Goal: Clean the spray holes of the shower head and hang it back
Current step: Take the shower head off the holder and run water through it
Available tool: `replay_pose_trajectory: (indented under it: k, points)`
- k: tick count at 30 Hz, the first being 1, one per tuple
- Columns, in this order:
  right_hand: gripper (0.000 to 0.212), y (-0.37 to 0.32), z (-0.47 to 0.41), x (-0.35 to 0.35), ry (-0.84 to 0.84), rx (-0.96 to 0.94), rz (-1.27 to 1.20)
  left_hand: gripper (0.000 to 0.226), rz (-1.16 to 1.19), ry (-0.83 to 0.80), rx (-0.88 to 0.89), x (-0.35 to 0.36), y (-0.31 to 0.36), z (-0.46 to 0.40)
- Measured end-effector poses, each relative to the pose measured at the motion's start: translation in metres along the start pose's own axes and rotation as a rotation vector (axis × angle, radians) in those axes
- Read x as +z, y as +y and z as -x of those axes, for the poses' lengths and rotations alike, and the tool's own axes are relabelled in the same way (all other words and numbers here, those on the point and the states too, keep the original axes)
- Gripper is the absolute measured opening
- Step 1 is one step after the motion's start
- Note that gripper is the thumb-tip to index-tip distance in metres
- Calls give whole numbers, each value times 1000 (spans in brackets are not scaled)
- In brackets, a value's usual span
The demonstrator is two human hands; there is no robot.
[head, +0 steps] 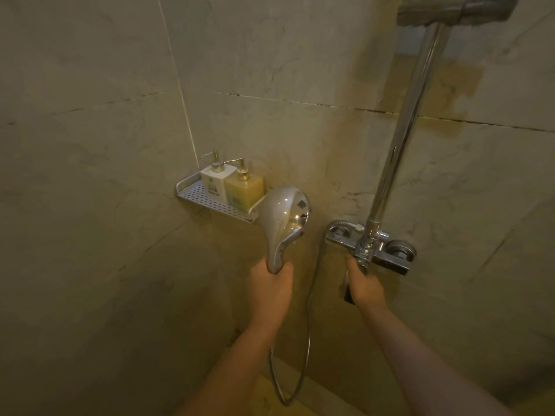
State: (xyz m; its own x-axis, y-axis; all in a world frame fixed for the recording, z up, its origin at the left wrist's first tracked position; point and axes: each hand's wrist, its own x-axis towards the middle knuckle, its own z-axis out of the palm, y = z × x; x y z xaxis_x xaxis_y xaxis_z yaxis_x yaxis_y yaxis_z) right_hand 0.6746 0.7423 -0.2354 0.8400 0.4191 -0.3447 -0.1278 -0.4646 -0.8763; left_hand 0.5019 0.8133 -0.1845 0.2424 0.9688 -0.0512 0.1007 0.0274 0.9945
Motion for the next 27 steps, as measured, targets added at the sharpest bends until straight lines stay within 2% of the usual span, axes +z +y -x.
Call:
replay_pose_trajectory:
  k: [3,6,9,11,12,14,16,20,22,27]
  points:
    - [57,-5,-2,-2,-27,12,59,16,-1,36,7,-8,-3,-5]
    - [80,-6,0,-2,-14,44,33,18,-2,92,10,-13,-3,-12]
    - [73,-7,3,-2,-4,34,4,23,-37,132,41,-19,-2,-18]
    - [83,-6,3,0,-5,31,-20,20,-71,150,51,-23,-4,-20]
    - [81,-4,1,1,-10,34,-37,19,-76,155,45,-25,-5,-22]
    - [61,-3,-1,1,-9,32,-49,20,-90,157,31,-30,-9,-26]
    - [54,-1,-4,1,-4,32,-52,23,-95,148,22,-35,-13,-30]
    - [68,2,-5,2,-4,31,-77,21,-128,91,-18,-50,-24,-45]
    - [67,1,-3,1,-6,37,-58,14,-172,56,-33,-64,-31,-57]
    - [63,0,-1,2,-1,22,-34,22,-306,49,-29,-120,-46,-89]
